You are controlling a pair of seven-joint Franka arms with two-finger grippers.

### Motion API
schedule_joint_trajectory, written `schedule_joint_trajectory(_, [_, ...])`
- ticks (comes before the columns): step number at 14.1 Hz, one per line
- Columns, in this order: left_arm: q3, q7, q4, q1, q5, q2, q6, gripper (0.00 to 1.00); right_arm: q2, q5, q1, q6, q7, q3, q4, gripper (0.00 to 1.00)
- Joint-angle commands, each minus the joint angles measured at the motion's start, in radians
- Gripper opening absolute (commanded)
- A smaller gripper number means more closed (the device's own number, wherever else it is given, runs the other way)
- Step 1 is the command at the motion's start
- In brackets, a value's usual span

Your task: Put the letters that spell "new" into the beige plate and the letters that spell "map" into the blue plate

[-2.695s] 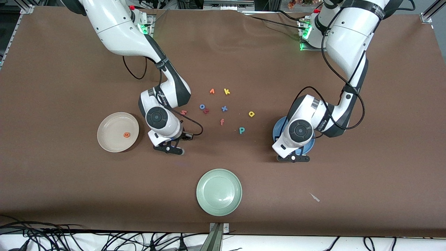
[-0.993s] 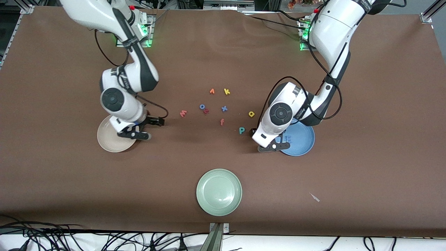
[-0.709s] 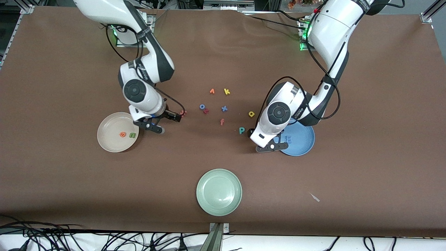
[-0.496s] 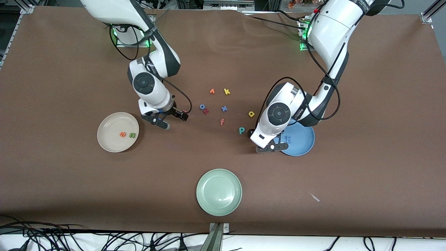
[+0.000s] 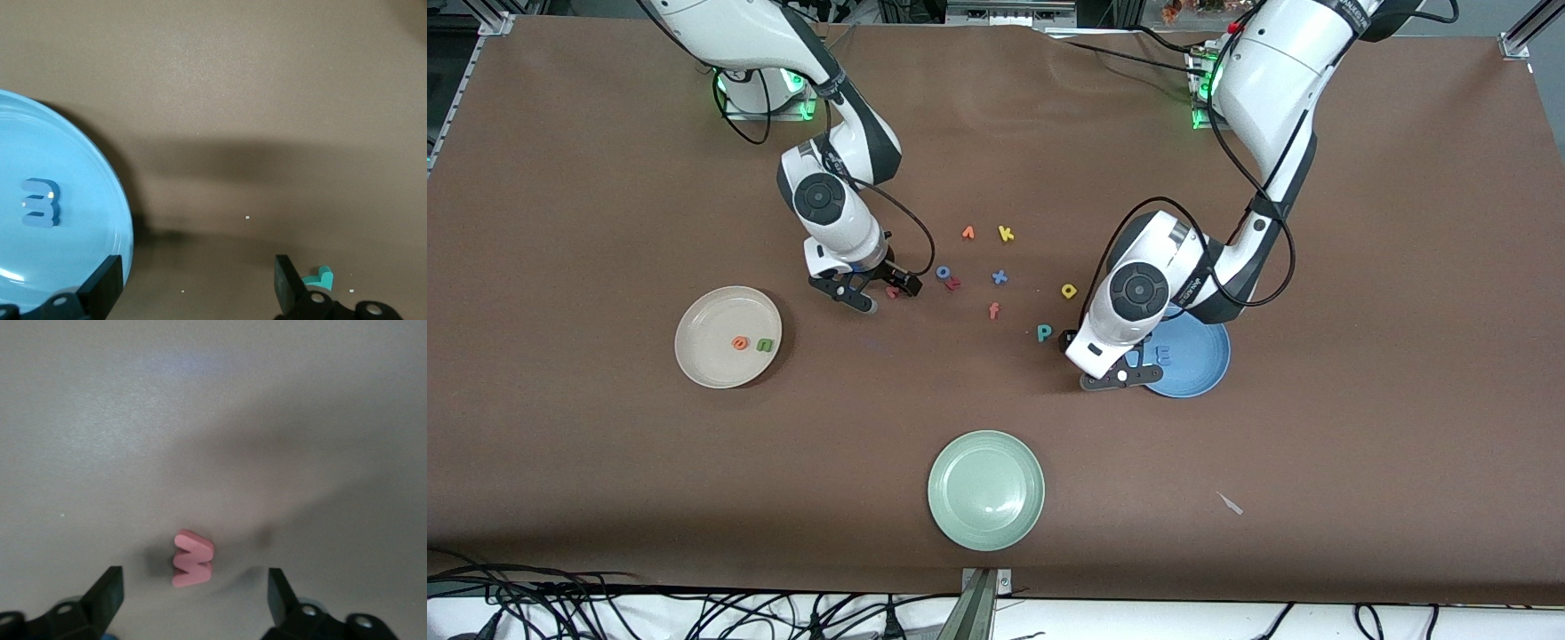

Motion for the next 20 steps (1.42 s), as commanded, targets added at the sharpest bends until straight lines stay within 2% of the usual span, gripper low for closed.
schedule_joint_trajectory(1, [0.005, 0.001, 0.023, -0.004, -0.02, 0.011, -0.004, 1.0, 0.018, 0.009, 0.003, 0.027, 0.008, 0.0, 0.004, 0.86])
schedule_joint_trajectory(3, [0.005, 0.001, 0.023, -0.006, -0.02, 0.011, -0.004, 1.0, 0.025, 0.009, 0.003, 0.027, 0.008, 0.0, 0.002, 0.76])
schedule_joint_trajectory(5, [0.005, -0.001, 0.023, -0.006, -0.02, 0.012, -0.004, 1.0, 0.027, 0.009, 0.005, 0.025, 0.008, 0.0, 0.004, 0.55])
schedule_joint_trajectory(8, [0.007, 0.007, 0.031, -0.007, -0.019, 0.014, -0.004, 1.0, 0.025, 0.009, 0.005, 0.022, 0.008, 0.0, 0.004, 0.35])
schedule_joint_trajectory(11, [0.005, 0.002, 0.036, -0.008, -0.018, 0.014, -0.004, 1.0, 0.025, 0.009, 0.005, 0.011, -0.007, 0.0, 0.029, 0.08])
schedule_joint_trajectory(13, [0.005, -0.001, 0.036, -0.009, -0.02, 0.012, -0.004, 1.0, 0.022, 0.009, 0.005, -0.057, -0.004, 0.0, 0.072, 0.02])
schedule_joint_trajectory(16, [0.005, -0.001, 0.036, -0.012, -0.02, 0.014, -0.004, 1.0, 0.013, -0.007, 0.002, -0.227, -0.017, -0.011, 0.175, 0.01])
schedule_joint_trajectory(18, [0.005, -0.001, 0.036, -0.014, -0.018, 0.014, -0.004, 1.0, 0.002, -0.009, 0.0, -0.364, -0.099, -0.055, 0.247, 0.01])
schedule_joint_trajectory(20, [0.005, -0.002, 0.036, -0.023, -0.02, 0.014, -0.004, 1.0, -0.014, -0.009, 0.0, -0.481, -0.273, -0.135, 0.284, 0.01])
